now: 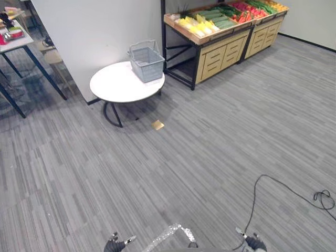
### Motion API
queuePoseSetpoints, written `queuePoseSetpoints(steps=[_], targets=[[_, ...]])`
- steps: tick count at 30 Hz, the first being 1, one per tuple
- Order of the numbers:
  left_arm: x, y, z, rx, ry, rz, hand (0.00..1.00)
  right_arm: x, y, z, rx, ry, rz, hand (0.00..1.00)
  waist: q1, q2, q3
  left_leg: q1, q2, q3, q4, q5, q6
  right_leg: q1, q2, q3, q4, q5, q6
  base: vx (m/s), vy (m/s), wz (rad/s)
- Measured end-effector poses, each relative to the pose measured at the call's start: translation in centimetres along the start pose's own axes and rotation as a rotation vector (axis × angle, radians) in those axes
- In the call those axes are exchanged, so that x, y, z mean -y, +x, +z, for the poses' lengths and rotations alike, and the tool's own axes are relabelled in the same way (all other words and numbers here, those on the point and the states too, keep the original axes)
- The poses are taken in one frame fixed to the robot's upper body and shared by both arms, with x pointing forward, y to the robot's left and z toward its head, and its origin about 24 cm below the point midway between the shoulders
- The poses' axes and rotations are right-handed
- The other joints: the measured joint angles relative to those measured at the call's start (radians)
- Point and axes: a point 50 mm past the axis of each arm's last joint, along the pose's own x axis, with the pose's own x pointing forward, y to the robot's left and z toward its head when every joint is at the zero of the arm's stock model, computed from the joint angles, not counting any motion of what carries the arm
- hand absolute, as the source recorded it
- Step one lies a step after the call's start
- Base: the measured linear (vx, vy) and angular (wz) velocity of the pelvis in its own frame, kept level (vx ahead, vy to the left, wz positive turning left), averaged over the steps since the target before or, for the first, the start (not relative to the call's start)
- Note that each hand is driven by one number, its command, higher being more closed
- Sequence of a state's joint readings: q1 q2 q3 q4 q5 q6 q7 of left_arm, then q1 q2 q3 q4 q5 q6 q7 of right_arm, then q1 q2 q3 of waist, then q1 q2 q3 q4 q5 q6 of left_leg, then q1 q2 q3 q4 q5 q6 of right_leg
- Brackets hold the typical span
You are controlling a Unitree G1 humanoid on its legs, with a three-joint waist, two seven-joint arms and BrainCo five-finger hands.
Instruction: Pick vegetable in the basket
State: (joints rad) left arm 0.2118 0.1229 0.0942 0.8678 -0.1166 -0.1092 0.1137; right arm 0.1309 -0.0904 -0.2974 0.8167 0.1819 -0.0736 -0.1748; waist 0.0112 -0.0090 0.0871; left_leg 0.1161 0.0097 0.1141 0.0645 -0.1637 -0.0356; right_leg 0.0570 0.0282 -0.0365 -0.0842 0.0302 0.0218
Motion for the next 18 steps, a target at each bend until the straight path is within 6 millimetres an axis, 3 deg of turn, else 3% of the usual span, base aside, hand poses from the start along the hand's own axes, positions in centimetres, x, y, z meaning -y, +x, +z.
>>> queuePoseSetpoints(steps=[8,15,18], targets=[[-0.4,0.1,2.7,0.13,-0.001,0.002,0.0,0.1,0.7,4.6,0.198,-0.185,0.005,0.0,0.001,0.01,0.035,0.006,0.002,0.0,-0.014,0.0,-0.001,0.009,0.002,-0.016,-0.014,0.002,0.003,0.03,-0.001,0.03],[-1.1,0.1,4.1,0.191,0.002,0.02,0.0,-0.9,0.7,6.2,0.271,-0.274,0.05,0.0,0.003,-0.013,0.058,-0.041,0.005,0.025,0.016,-0.018,0.01,-0.029,0.004,0.001,-0.015,0.002,0.002,-0.02,-0.007,-0.05],[-1.4,-0.2,4.5,0.219,-0.015,0.044,0.0,-1.5,0.6,7.0,0.303,-0.281,0.062,0.0,0.004,0.0,0.067,-0.077,0.014,0.046,0.072,-0.054,0.014,-0.048,0.008,0.027,-0.015,-0.004,0.01,-0.01,-0.003,-0.27]])
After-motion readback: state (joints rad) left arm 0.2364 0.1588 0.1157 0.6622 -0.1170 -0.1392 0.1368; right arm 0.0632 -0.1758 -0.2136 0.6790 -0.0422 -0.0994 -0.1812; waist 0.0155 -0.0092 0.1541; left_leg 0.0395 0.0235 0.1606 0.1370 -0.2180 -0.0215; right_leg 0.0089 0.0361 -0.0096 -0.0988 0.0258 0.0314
